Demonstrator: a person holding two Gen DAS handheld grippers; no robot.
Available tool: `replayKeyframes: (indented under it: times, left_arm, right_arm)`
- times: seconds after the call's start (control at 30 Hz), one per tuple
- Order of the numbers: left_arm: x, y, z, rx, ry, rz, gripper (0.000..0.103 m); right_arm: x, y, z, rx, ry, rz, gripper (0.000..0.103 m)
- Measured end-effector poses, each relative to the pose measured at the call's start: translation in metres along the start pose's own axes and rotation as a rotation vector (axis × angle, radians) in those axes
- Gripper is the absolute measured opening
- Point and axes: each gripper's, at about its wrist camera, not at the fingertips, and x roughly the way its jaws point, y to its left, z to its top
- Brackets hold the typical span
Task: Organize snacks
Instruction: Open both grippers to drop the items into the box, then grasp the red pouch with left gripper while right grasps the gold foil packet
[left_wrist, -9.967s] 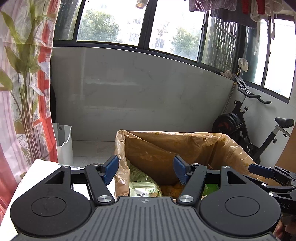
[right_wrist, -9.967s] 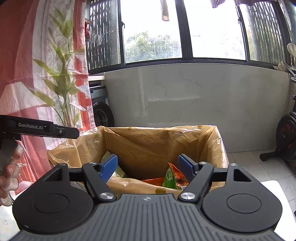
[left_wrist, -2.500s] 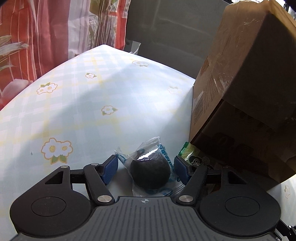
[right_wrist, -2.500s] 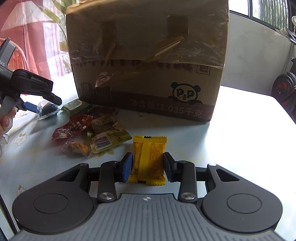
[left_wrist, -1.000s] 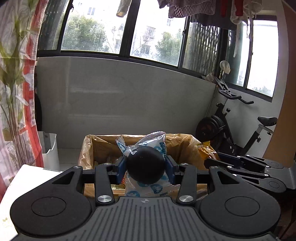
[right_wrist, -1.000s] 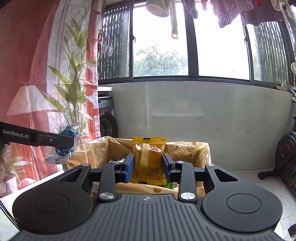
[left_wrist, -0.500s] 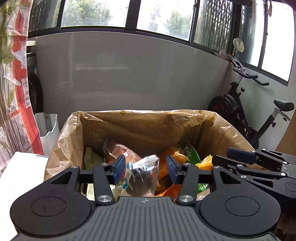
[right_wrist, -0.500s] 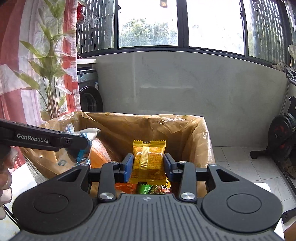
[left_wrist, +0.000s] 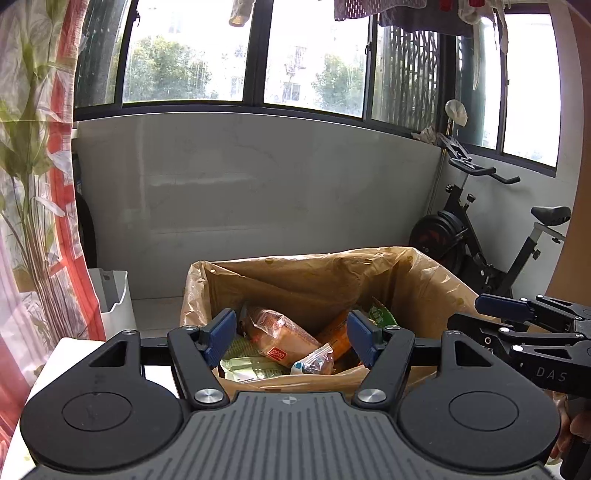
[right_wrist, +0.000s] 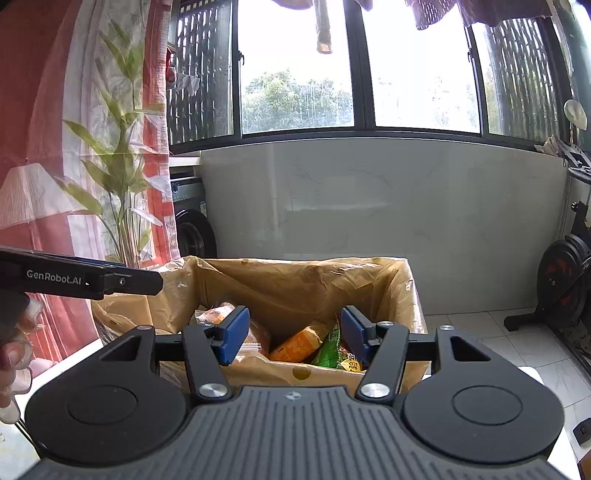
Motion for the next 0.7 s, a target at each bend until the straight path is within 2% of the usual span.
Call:
replayKeyframes:
  times: [0.23, 0.37, 0.5, 0.7]
  left_arm:
    - [-0.046, 0.014, -0.023, 0.017, -0.028, 0.025, 0.069]
    - [-0.06, 0.026, -0.043, -0.007, -0.008, 0.037, 0.069]
    - [-0.069, 0.041, -0.064, -0.061, 0.034, 0.061, 0.068]
    - [-0.063, 0.053, -0.097, -0.147, 0.104, 0.075, 0.068]
  right_arm:
    - [-0.026, 0.022, -0.017, 0.016, -0.031, 0.029, 0.059]
    - [-0.035, 0.034, -0.03, 0.017, -0.028, 0.042, 0.059]
    - [-0.037, 0.041, -0.047, 0.035, 0.002, 0.047, 0.059]
    - [-0.034, 0.048, -0.077, 0.047, 0.097, 0.052, 0.059]
